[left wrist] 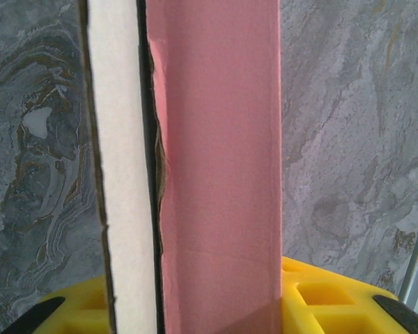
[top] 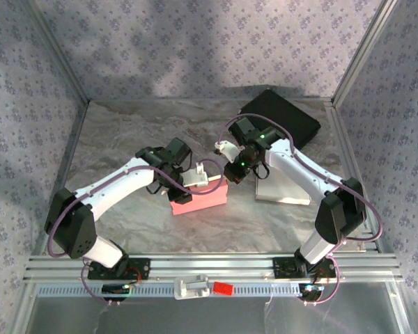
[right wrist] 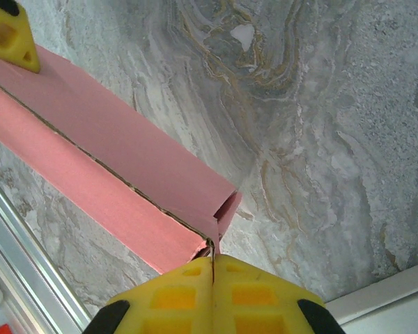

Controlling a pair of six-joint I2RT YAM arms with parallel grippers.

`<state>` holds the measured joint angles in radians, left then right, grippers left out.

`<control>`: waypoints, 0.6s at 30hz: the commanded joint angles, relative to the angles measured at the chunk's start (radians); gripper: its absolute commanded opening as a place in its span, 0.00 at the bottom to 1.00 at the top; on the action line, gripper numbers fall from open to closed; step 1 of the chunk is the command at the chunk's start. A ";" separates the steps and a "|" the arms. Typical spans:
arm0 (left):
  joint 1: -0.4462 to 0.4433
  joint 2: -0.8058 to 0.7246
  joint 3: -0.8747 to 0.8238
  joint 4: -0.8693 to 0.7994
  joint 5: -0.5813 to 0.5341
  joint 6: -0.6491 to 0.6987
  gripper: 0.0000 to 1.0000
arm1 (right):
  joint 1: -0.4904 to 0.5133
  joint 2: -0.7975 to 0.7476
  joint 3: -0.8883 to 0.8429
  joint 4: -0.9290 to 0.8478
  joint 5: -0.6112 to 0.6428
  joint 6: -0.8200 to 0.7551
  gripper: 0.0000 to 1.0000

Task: Fold the paper box

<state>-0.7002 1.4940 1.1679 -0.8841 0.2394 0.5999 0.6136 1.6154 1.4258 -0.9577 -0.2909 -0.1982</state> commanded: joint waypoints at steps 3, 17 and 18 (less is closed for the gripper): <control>0.005 -0.020 -0.001 0.023 0.009 -0.018 0.35 | 0.013 -0.024 0.000 0.000 0.027 0.155 0.00; 0.004 -0.016 -0.001 0.034 -0.019 -0.026 0.34 | 0.035 -0.052 -0.018 0.045 0.062 0.382 0.00; 0.005 -0.015 -0.002 0.036 -0.021 -0.029 0.34 | 0.034 -0.051 -0.012 0.041 0.063 0.397 0.00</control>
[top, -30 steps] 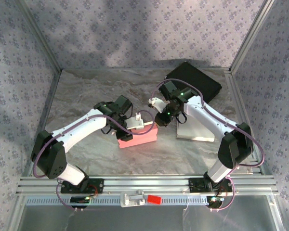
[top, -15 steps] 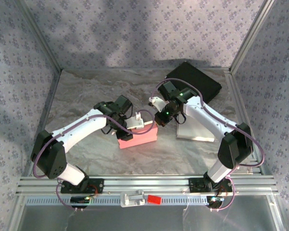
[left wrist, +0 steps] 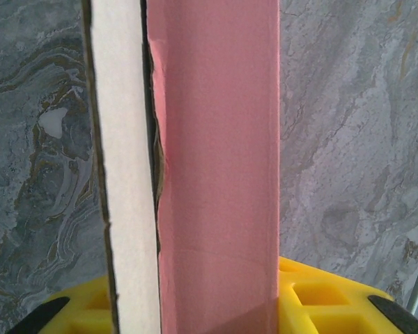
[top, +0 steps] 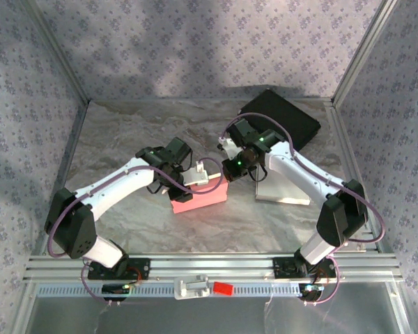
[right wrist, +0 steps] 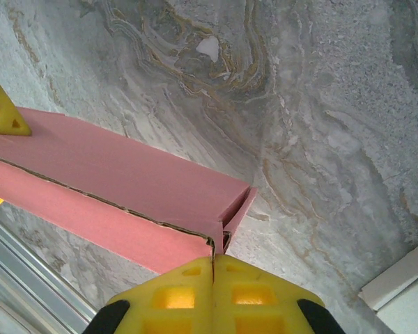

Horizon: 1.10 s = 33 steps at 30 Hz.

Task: Fold the paper box

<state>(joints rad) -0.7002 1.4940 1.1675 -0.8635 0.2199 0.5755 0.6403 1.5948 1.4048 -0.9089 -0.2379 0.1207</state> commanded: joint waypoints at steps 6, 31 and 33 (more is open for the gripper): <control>0.004 -0.009 0.003 0.019 -0.007 -0.016 0.32 | 0.007 -0.029 0.007 -0.009 -0.016 0.186 0.00; 0.011 -0.029 -0.008 0.065 -0.043 -0.054 0.44 | 0.067 -0.140 -0.221 0.178 0.127 0.201 0.00; 0.017 -0.047 -0.014 0.082 -0.043 -0.072 0.48 | 0.070 -0.141 -0.241 0.182 0.130 0.197 0.00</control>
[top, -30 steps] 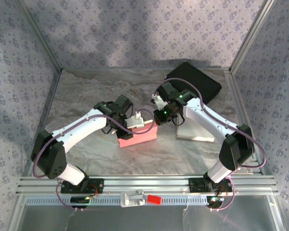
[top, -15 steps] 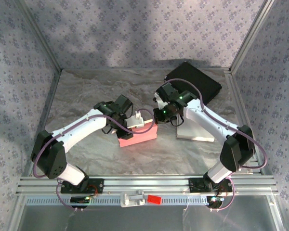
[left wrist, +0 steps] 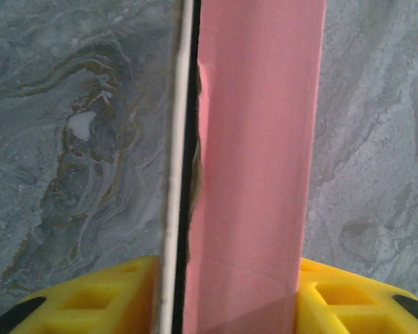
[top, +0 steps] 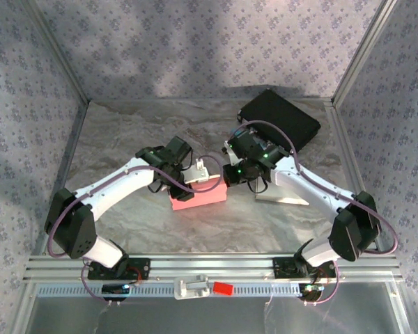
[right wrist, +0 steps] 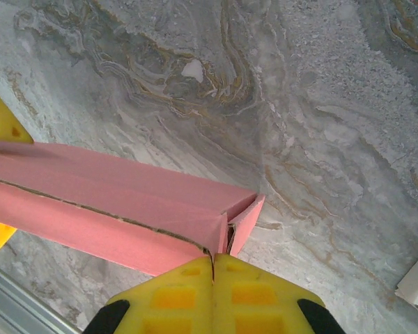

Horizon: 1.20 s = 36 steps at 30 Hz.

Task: Fold the paper box

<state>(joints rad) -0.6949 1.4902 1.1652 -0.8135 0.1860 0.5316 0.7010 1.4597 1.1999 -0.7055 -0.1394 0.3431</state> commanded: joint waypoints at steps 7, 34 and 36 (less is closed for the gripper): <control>0.017 -0.098 -0.043 0.061 -0.006 -0.083 0.52 | 0.021 -0.006 -0.021 -0.009 0.044 -0.016 0.00; 0.057 -0.440 -0.130 -0.062 -0.146 -0.498 0.48 | 0.035 0.032 0.065 -0.051 0.072 0.038 0.00; 0.096 -0.438 -0.127 -0.096 -0.111 -0.543 0.45 | 0.034 0.040 0.067 -0.051 0.070 0.044 0.00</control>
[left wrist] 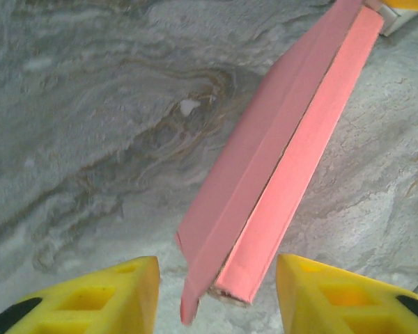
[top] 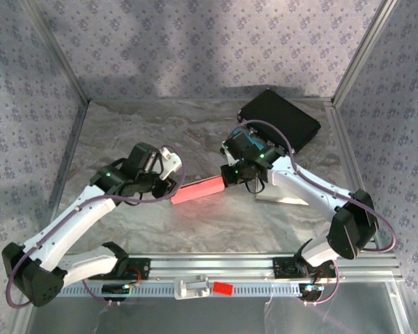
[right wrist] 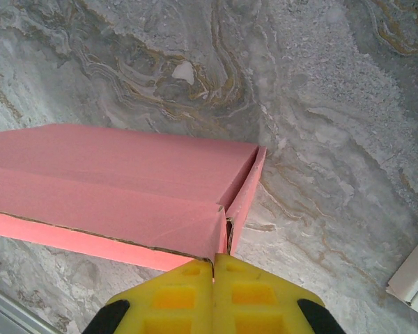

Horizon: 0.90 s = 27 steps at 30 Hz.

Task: Fold the paper box

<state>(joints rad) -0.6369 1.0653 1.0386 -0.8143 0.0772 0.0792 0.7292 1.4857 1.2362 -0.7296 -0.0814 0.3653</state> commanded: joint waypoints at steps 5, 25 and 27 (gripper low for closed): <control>0.141 0.011 0.027 -0.179 0.098 -0.142 0.45 | 0.005 0.048 0.062 -0.051 0.012 0.030 0.00; 0.190 0.155 0.083 -0.174 0.102 -0.034 0.37 | -0.021 0.113 0.121 -0.077 -0.035 0.039 0.00; 0.191 0.159 0.077 -0.167 0.113 -0.035 0.35 | -0.023 0.114 0.125 -0.076 -0.037 0.039 0.00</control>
<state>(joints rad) -0.4511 1.2167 1.0977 -0.9695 0.1623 0.0257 0.7132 1.5768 1.3323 -0.7708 -0.1062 0.3893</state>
